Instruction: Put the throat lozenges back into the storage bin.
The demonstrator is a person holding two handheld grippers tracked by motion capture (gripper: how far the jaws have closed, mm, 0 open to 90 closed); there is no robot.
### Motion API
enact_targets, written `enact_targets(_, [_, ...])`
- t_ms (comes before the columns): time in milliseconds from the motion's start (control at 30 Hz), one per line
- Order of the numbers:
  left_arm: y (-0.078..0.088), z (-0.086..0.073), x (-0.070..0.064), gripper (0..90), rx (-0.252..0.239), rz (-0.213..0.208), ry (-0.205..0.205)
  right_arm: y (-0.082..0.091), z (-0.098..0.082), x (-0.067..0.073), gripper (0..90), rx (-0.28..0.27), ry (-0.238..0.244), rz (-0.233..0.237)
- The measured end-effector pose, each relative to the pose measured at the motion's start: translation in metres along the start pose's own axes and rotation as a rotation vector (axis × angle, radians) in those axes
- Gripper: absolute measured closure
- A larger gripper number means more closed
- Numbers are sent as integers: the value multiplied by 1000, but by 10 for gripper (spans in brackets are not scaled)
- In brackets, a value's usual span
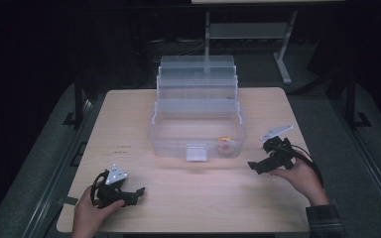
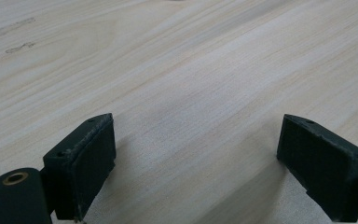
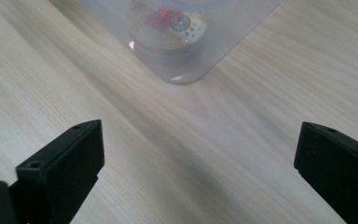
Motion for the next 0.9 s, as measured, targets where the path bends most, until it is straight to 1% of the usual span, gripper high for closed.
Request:
enact_targets(233, [0, 0, 0, 106, 1, 0, 0, -1, -21, 1, 0, -4, -23, -8])
enact_targets(333, [0, 0, 0, 106, -4, 0, 1, -2, -32, 2, 0, -7, -25, -19])
enact_targets(467, [0, 0, 0, 106, -3, 0, 1, -3, -44, 2, 0, -11, -44, -22])
enact_targets(567, [0, 0, 0, 106, -3, 0, 1, -3, -53, 2, 0, -25, -57, -27])
enact_targets(633, [0, 0, 0, 106, -2, 1, 0, -4, -59, 2, 0, -23, -57, -34])
enact_targets(700, [0, 0, 0, 106, -2, 1, 0, -6, -65, 2, 0, -16, -66, -27])
enact_targets(800, [0, 0, 0, 106, -2, 1, -1, -7, -72, 2, 0, -11, -66, -26])
enact_targets(900, [0, 0, 0, 106, -2, 1, 0, -8, -78, 2, 0, -24, -64, -25])
Point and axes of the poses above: each handheld gripper's, and its own axes: y roughly backward along the jaws, z roughly out of its top, x roughly to its left, the point moved 5 cm from there along -y, roughly forward along the jaws, and after that the axes turned 2 degrees about z, right-handed, at the moved point
